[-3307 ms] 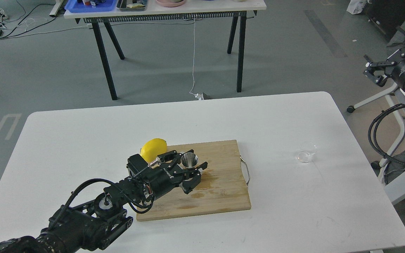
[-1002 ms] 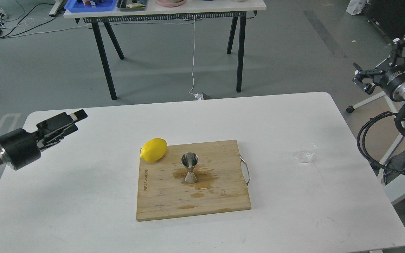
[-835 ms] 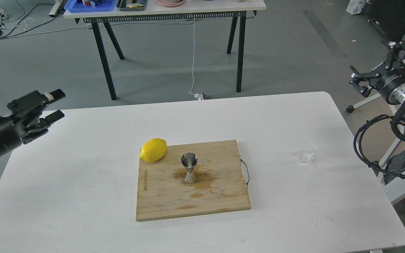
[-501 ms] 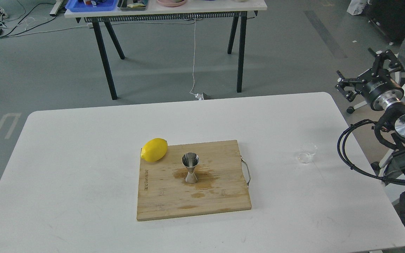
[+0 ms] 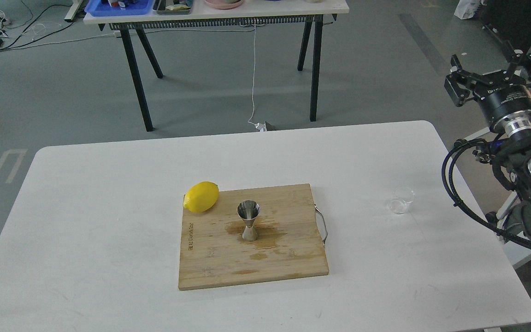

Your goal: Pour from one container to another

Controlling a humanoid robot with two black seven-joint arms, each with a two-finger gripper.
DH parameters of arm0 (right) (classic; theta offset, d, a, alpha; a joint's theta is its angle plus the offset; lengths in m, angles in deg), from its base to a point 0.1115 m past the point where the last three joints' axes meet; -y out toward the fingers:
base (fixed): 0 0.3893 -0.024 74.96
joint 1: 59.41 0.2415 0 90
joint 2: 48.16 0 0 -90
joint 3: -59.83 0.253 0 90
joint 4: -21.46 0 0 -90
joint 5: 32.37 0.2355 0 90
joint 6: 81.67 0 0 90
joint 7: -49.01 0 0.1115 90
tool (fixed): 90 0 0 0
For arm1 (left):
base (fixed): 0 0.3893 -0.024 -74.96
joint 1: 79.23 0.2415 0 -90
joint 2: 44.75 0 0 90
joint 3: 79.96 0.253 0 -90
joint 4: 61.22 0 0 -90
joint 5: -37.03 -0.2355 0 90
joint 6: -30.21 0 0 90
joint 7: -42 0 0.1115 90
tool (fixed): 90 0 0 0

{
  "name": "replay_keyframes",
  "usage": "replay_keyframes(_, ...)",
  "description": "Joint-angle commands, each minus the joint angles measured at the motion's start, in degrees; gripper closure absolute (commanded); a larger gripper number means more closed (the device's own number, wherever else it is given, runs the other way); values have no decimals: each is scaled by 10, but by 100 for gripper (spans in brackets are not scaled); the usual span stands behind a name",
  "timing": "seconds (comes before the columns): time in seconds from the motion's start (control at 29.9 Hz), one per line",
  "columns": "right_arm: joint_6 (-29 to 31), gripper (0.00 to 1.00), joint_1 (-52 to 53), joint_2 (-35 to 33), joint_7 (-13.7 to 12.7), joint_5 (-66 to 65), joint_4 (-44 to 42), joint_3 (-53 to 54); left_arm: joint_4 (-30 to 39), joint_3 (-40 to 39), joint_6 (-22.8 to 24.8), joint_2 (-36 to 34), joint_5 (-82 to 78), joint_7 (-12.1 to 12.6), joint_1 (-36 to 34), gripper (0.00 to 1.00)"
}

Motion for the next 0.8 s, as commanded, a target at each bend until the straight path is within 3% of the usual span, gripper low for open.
replay_keyframes(0.0,-152,4,-56,-34,0,1,84,34,0,3,0,15,-1,0,2,2)
replay_keyframes(0.23,-341,4,-142,-54,-1,3,167,54,0,6,0,26,-3,0,6,1)
replay_keyframes(0.3,-369,4,-158,-50,-2,7,177,57,-1,6,0,26,-3,0,8,1)
replay_keyframes(0.47,-369,4,-198,-45,-6,42,184,48,-4,6,0,32,-3,0,8,1)
replay_keyframes(0.6,-368,4,-203,-21,-34,35,179,24,-4,7,0,37,-3,0,10,1)
replay_keyframes(0.77,-363,4,-202,-7,-34,33,176,-3,-4,6,0,38,-3,0,11,1)
